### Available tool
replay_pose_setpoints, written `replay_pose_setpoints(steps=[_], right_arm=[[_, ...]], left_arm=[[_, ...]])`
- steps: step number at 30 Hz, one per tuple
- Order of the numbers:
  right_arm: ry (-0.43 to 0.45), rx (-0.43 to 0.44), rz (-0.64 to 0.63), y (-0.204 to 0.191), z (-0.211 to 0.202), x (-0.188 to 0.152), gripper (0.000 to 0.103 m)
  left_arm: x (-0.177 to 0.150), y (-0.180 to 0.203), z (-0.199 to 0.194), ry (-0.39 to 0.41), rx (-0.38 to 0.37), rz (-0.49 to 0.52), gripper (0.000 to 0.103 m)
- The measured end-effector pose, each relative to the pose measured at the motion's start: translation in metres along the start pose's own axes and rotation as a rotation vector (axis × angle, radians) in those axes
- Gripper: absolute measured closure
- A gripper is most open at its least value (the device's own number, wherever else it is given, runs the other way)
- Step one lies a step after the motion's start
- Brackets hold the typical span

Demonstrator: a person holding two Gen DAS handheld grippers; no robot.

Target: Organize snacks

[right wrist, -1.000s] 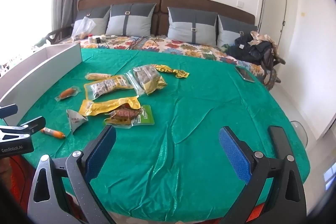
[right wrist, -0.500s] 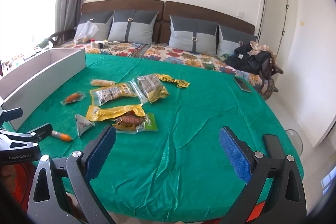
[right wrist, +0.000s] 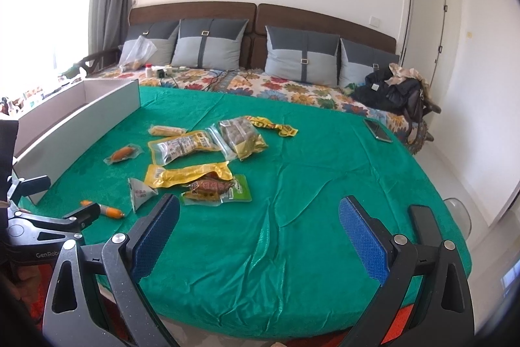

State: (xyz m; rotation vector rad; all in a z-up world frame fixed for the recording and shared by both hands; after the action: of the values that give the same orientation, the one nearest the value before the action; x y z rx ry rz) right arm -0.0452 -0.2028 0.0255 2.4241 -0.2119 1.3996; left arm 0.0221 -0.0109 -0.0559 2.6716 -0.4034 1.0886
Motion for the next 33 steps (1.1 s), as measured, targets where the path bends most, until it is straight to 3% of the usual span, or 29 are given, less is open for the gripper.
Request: replay_pose_setpoints(steps=[25, 31, 33], right_arm=[[0.062, 0.091, 0.055, 0.003, -0.003, 0.002, 0.003], [0.058, 0.057, 0.036, 0.01, -0.005, 0.007, 0.003], [0.007, 0.135, -0.001, 0.006, 0.002, 0.015, 0.003]], left_arm=[[0.001, 0.006, -0.037, 0.013, 0.066, 0.048, 0.0], [0.036, -0.009, -0.032, -0.072, 0.018, 0.088, 0.0], [0.053, -0.015, -0.037, -0.079, 0.037, 0.141, 0.0]])
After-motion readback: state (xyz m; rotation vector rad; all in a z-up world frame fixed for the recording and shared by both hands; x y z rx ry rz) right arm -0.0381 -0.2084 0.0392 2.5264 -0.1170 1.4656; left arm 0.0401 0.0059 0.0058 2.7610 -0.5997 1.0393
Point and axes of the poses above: each gripper's, at about its wrist camera, not at the fingertips, and z roughly the way its jaws point, y to its right, x to its top, the point moved 8 cm from there along z, roughly the way its jaws point, and after that the axes turned 10 degrees about -x, right-handed, at the moved point
